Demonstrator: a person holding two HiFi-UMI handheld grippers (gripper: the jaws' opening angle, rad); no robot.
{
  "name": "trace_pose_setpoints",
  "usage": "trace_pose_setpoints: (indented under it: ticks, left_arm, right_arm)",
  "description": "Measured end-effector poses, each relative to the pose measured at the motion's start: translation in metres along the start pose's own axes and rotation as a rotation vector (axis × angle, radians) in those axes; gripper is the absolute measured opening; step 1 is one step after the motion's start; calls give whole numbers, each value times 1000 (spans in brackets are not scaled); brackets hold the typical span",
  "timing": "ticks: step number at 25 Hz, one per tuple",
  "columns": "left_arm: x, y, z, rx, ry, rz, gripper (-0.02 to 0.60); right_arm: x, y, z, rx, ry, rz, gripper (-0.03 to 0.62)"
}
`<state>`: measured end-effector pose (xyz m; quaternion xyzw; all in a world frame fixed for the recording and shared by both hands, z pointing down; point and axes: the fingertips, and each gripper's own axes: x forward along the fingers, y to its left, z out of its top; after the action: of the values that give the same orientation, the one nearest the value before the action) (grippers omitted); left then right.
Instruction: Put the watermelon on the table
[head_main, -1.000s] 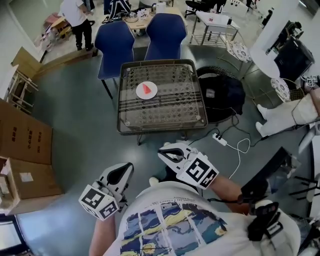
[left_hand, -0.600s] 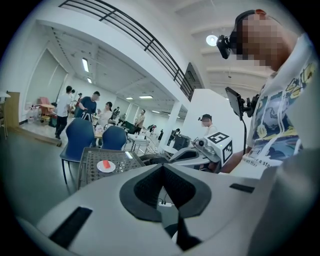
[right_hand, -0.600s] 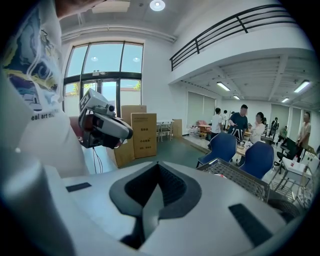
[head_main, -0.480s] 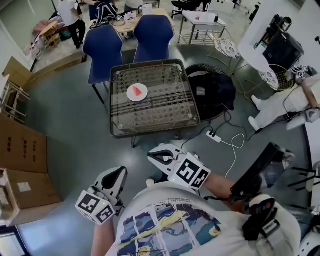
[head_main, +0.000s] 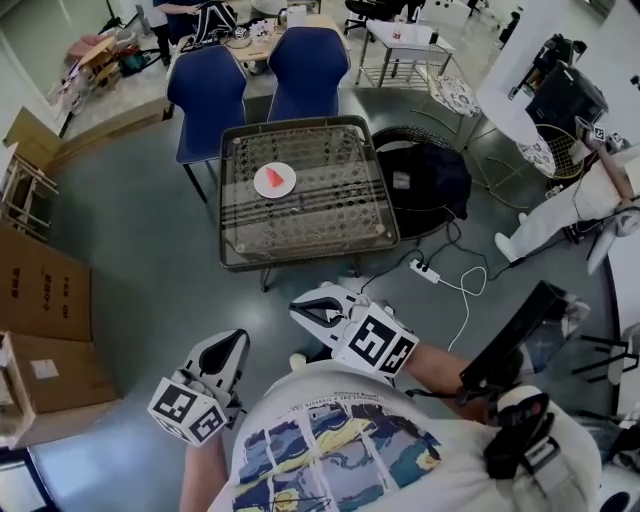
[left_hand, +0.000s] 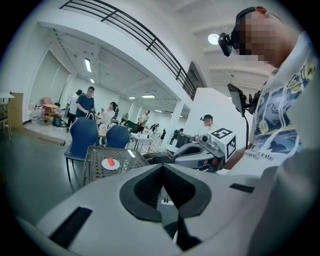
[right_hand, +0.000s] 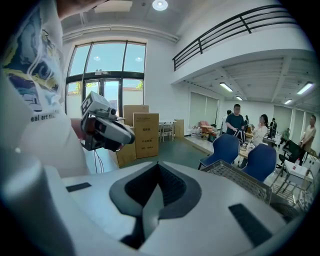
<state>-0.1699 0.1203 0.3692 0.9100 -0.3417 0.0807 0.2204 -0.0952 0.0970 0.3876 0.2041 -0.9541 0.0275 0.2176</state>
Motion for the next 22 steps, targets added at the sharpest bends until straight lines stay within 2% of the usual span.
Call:
trace_pose_setpoints:
  ticks: [22]
  left_arm:
    - [16,6,-11,-24,44,9,9]
  right_arm:
    - [2,-13,-16,6,49,6,9]
